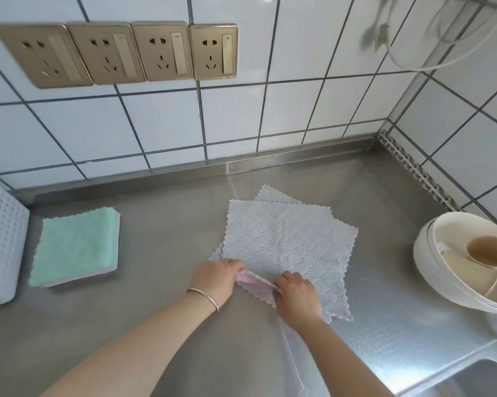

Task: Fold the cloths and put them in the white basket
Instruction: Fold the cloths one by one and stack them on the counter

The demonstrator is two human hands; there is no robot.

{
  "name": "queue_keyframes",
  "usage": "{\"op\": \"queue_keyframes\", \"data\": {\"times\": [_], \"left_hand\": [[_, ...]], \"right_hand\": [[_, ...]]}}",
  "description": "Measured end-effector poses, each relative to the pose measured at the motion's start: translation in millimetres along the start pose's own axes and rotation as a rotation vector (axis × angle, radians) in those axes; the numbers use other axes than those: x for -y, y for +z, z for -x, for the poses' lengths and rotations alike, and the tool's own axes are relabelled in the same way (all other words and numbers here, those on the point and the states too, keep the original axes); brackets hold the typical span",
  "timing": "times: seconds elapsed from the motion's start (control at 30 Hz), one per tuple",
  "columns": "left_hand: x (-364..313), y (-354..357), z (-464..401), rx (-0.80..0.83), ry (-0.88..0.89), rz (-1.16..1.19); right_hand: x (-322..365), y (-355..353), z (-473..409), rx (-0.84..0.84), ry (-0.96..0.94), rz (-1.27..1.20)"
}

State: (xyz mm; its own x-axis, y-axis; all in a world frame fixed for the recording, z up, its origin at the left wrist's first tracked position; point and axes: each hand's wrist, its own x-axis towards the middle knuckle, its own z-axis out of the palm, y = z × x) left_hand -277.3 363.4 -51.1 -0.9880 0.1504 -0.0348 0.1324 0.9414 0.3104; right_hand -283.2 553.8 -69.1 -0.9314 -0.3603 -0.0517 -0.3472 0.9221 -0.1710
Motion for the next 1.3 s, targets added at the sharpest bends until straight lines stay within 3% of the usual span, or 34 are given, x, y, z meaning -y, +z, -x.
{"op": "queue_keyframes", "data": {"times": [0.07,0.17,0.3,0.43,0.57,0.83,1.03,1.3], "left_hand": [[6,-17,-1,-0.037,-0.108,0.196],[17,-65,3,-0.183,-0.15,0.364],[45,-126,23,-0.322,-0.115,0.423],[82,-183,50,-0.455,-0.16,0.545],[123,-225,80,-0.584,-0.259,0.526],[177,-271,173,-0.642,-0.286,0.548],[196,-236,285,-0.387,-0.303,0.759],[214,-109,369,0.056,-0.495,0.715]], "right_hand": [[-13,-18,-2,-0.006,0.106,-0.082],[-24,-59,-6,-0.159,0.21,-0.179],[-13,-120,-15,-0.29,0.127,-0.177],[32,-169,-22,-0.358,0.082,-0.387],[85,-187,-43,-0.3,0.125,-0.622],[184,-191,-31,-0.246,-0.039,-0.807],[205,-141,24,0.057,-0.172,-0.821],[197,-32,98,0.53,-0.035,-0.726]]}}
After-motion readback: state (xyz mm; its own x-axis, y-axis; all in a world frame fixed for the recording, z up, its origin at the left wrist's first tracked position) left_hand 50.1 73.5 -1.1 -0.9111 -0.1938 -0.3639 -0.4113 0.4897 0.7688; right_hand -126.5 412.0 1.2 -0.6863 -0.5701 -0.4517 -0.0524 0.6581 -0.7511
